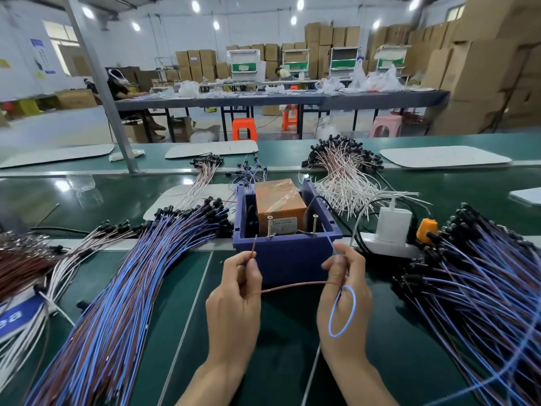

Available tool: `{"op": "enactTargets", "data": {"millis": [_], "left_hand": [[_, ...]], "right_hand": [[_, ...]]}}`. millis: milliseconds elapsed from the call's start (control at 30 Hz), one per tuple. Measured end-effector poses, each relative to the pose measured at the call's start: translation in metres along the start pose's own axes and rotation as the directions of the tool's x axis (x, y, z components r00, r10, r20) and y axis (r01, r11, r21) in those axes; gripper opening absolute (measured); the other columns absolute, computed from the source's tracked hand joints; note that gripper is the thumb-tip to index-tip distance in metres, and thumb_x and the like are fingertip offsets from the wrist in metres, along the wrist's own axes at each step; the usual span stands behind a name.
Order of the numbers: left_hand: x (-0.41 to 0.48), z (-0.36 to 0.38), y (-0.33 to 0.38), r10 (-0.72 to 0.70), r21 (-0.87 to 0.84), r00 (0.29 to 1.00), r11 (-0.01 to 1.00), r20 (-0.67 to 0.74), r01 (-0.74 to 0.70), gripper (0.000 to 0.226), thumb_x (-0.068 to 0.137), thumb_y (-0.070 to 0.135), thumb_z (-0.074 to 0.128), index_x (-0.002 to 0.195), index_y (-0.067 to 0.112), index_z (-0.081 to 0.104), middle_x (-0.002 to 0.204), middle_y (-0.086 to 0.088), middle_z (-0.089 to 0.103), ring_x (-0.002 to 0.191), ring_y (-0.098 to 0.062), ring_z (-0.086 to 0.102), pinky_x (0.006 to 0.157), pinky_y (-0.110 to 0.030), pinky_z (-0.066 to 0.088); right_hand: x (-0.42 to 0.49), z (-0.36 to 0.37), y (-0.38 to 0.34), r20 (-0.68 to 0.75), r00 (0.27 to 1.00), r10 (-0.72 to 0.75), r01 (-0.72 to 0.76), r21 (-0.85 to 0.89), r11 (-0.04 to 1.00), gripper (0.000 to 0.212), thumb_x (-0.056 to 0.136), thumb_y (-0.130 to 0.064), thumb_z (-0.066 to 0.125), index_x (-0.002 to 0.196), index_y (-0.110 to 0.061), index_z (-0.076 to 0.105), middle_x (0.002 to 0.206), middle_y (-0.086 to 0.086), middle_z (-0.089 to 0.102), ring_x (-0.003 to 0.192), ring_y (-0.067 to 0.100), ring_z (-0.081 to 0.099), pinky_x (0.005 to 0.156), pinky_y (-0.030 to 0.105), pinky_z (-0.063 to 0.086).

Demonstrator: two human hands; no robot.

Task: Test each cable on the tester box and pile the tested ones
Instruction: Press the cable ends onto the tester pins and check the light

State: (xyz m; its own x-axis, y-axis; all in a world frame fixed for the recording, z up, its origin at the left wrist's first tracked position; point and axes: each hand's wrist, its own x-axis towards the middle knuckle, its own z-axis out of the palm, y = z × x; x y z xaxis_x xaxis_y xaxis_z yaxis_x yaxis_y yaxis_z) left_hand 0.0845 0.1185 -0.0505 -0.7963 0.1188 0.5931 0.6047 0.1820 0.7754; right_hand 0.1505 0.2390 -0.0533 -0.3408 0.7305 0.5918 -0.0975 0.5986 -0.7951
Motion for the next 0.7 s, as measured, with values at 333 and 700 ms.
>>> {"op": "enactTargets", "data": {"millis": [333, 700], "left_hand": [[0.001, 0.001, -0.005, 0.000, 0.068, 1.000, 0.998, 0.007, -0.001, 0.029, 0.101, 0.044, 0.045, 0.101, 0.022, 0.064, 0.077, 0.015, 0.062, 0.061, -0.012, 0.054, 0.056, -0.034, 0.047], [0.011, 0.012, -0.006, 0.050, 0.101, 0.999, 0.994, -0.010, -0.048, 0.027, 0.100, 0.049, 0.040, 0.087, 0.027, 0.049, 0.076, 0.015, 0.064, 0.057, -0.017, 0.054, 0.053, -0.040, 0.045]], "right_hand": [[-0.003, -0.001, 0.003, 0.017, 1.000, 0.008, -0.009, 0.027, 1.000, 0.023, 0.107, -0.031, 0.032, 0.120, -0.029, 0.051, 0.088, -0.018, 0.061, 0.084, 0.002, 0.061, 0.068, 0.006, 0.040], [-0.003, 0.001, 0.003, 0.012, 0.999, 0.031, -0.031, 0.035, 0.999, 0.019, 0.107, -0.030, 0.035, 0.117, -0.036, 0.050, 0.089, -0.018, 0.063, 0.079, 0.005, 0.061, 0.066, 0.013, 0.043]]}}
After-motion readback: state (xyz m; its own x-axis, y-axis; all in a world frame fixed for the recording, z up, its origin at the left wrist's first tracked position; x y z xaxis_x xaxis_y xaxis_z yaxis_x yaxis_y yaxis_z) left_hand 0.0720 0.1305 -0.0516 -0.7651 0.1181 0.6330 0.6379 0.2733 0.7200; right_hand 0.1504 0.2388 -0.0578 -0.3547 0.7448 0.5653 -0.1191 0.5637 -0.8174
